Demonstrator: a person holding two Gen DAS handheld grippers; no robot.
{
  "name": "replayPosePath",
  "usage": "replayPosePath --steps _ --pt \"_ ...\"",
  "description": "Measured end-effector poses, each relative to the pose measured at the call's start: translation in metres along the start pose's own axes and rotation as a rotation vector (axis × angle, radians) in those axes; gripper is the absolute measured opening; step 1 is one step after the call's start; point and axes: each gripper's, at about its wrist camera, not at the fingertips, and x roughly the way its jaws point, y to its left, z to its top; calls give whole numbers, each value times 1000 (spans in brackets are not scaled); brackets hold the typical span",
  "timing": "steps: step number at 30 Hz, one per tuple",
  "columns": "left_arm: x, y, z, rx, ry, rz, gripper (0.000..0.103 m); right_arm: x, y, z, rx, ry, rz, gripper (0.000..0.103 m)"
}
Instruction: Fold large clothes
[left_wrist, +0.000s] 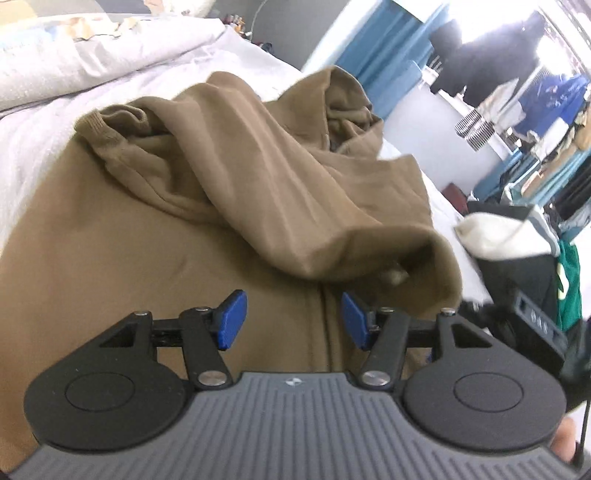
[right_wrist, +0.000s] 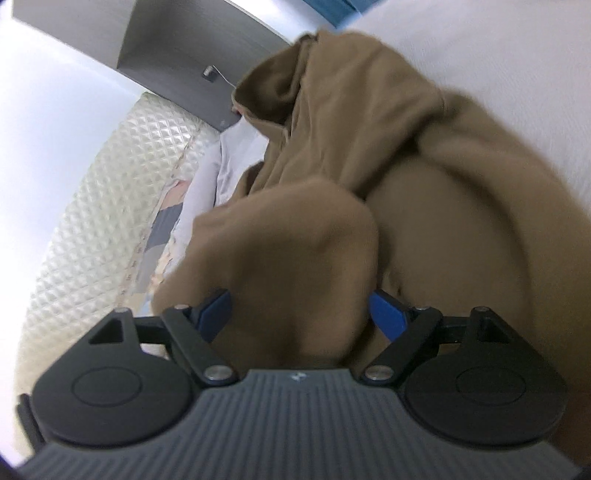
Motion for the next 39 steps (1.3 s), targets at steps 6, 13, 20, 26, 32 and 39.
replayPosePath --steps 6,13,20,26,32,39 --pt "22 29 18 -87 13 -53 63 23 9 -9 -30 38 -56 85" --pt "43 45 36 -133 -1 -39 63 47 19 -16 -84 104 -12 85" --pt "40 54 37 -203 -30 -28 63 48 47 -15 -271 122 -140 22" --pt "17 50 36 -189 -85 -31 63 6 77 -8 -364 5 -187 17" --pt "4 43 31 -162 -109 -17 63 -49 89 -4 -486 -155 -310 15" --pt "7 38 22 -134 -86 -1 62 -65 53 1 -480 -175 -531 15"
